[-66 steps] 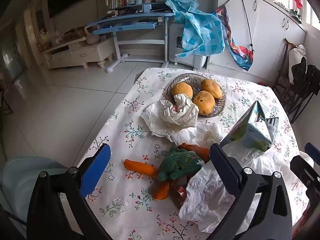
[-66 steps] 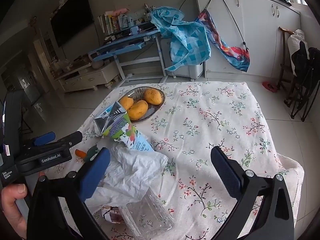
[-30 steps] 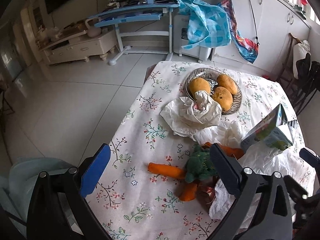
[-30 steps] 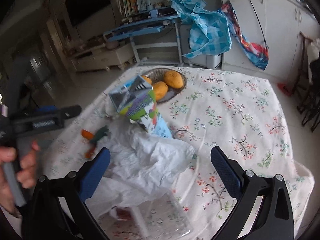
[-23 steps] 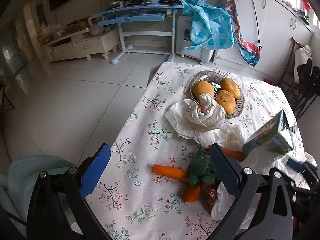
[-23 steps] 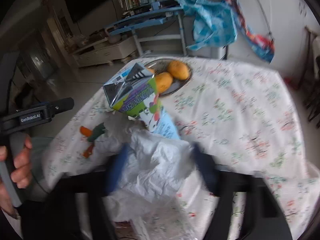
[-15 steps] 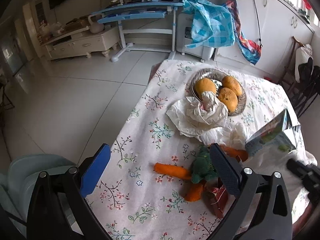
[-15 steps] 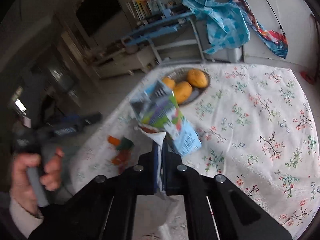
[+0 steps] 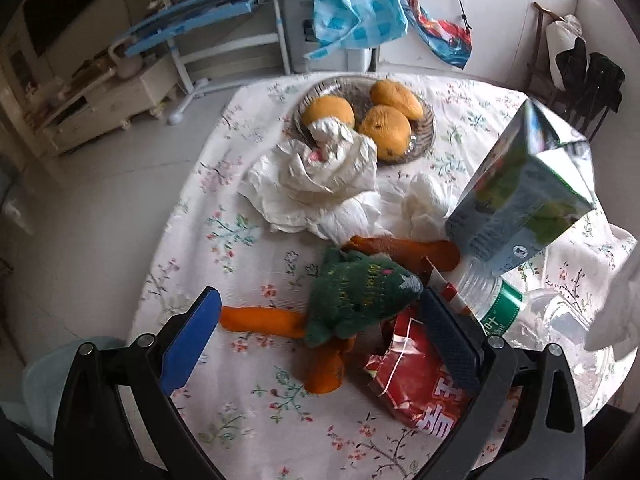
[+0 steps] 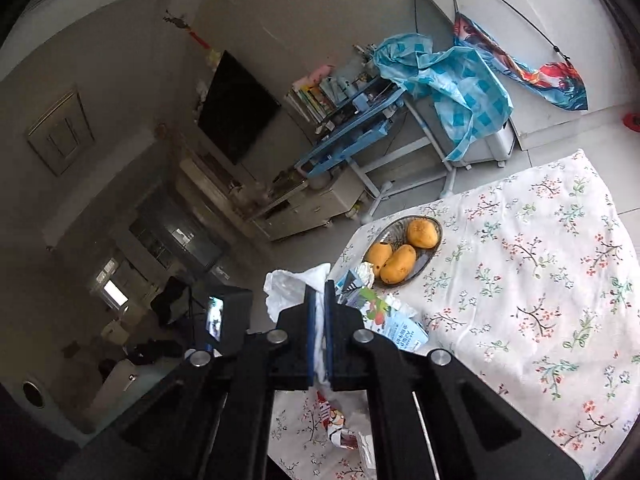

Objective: Collect trash
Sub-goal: 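Grasp the white tissue with the right tool while the left tool grasps the green knitted item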

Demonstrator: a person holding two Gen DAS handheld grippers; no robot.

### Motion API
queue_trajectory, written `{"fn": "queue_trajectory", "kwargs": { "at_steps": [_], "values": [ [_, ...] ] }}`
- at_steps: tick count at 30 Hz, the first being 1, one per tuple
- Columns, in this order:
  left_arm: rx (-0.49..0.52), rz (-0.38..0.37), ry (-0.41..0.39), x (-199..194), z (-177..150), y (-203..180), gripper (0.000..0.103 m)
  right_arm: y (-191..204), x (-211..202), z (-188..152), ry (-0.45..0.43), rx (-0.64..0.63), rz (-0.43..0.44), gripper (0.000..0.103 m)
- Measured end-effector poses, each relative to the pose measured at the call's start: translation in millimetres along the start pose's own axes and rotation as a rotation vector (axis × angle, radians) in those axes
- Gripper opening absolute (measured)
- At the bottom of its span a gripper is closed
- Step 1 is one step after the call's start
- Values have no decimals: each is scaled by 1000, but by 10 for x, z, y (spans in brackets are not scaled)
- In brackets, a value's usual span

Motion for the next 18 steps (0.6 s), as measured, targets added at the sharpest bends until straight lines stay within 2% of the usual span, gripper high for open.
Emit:
{"fn": "queue_trajectory", "kwargs": {
  "at_steps": [5,9,10,12,14,18],
  "values": [
    [-4,-46,24,110,15,-53,96,-48,-53,6,5,28,2,5],
    [48,-25,12,118,34,-111,96,-27,-98,19,3,30,9,5],
    [51,-27,11,120,32,-122,93,-24,-97,11,5,30,8,5],
    [54,-36,21,130,27,-131,79,-28,-91,-9,9,30,7,5],
    [54,-41,33,148,24,-120,62,-34,-85,-9,12,32,6,5],
    [33,-56,18,104,43,-66,45,-31,-80,-9,12,32,6,5]
  ]
}}
Point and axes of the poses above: each gripper's, at about its wrist camera, not at the fingertips, and x roughly the way its jaws point, y to its left, z to its top, the point moved 5 cm from there along x, roughly the way its jaws point, and after that the axes turned 7 degrees about x, right-handed, at the moved point
